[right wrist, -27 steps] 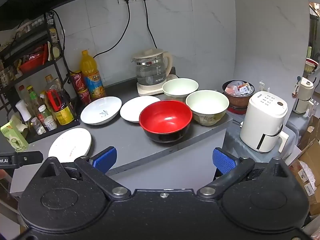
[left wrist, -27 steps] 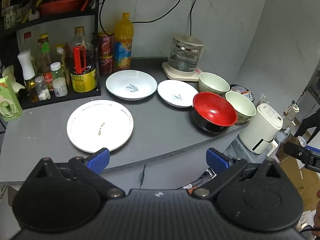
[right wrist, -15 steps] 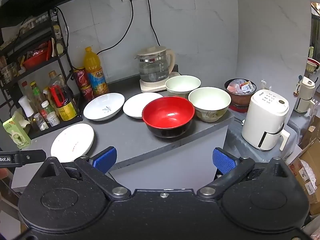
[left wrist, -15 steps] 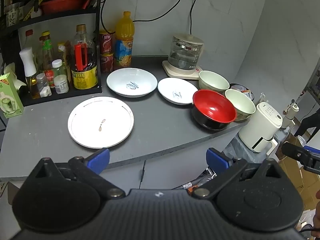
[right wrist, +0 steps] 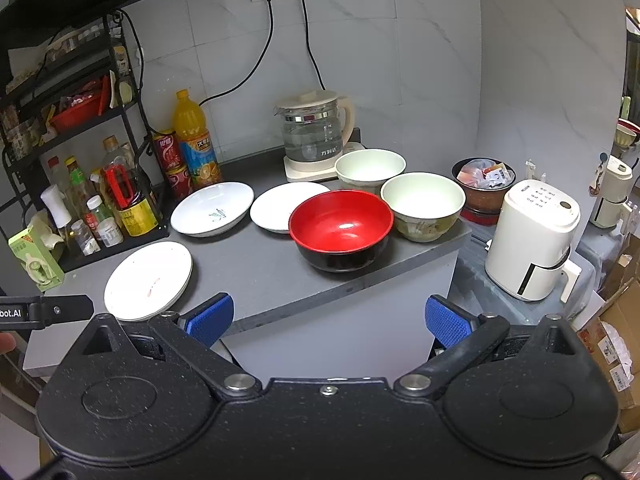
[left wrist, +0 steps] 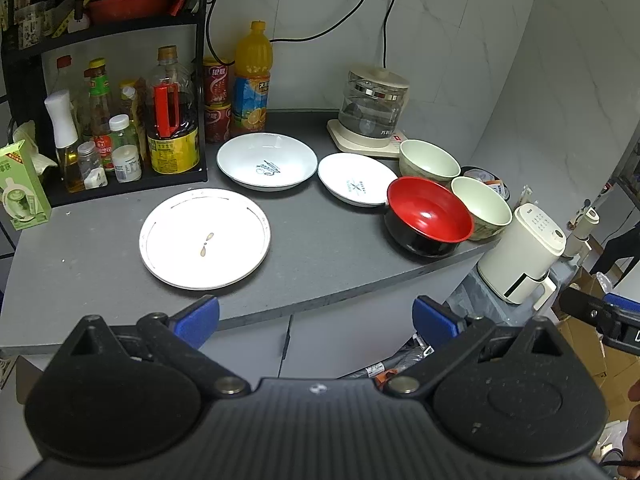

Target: Organize plates and bowls

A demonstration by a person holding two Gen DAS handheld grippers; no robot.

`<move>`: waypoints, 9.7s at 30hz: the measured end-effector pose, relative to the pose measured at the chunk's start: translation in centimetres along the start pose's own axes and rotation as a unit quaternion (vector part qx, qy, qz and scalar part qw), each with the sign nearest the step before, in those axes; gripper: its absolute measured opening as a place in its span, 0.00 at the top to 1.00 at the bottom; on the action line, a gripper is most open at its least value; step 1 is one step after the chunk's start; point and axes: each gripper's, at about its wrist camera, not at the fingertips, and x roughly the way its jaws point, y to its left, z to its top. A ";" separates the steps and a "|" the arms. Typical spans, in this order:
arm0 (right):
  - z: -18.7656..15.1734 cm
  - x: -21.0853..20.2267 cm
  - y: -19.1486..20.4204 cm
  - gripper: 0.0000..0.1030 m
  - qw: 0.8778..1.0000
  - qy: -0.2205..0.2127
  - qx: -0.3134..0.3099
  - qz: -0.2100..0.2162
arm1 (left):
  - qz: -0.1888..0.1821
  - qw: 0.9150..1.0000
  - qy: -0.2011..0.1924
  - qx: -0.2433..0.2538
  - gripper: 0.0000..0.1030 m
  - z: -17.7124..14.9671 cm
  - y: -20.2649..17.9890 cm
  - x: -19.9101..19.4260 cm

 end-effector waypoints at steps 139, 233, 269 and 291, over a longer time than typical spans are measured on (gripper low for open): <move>9.8 19.5 -6.0 0.00 0.989 0.081 0.084 -0.088 | -0.028 0.989 0.123 0.080 0.07 15.7 -5.1 23.4; 13.5 26.7 -16.3 0.84 0.982 0.099 0.163 -0.006 | -0.120 0.973 0.192 0.054 0.94 20.7 -20.3 34.4; 10.3 28.6 -8.3 0.78 0.975 0.191 0.112 0.003 | -0.086 0.964 0.249 -0.014 0.94 15.9 -10.3 34.1; 10.8 29.7 -8.3 0.55 0.975 0.200 0.092 0.003 | -0.051 0.972 0.229 -0.012 0.82 18.0 -10.2 33.9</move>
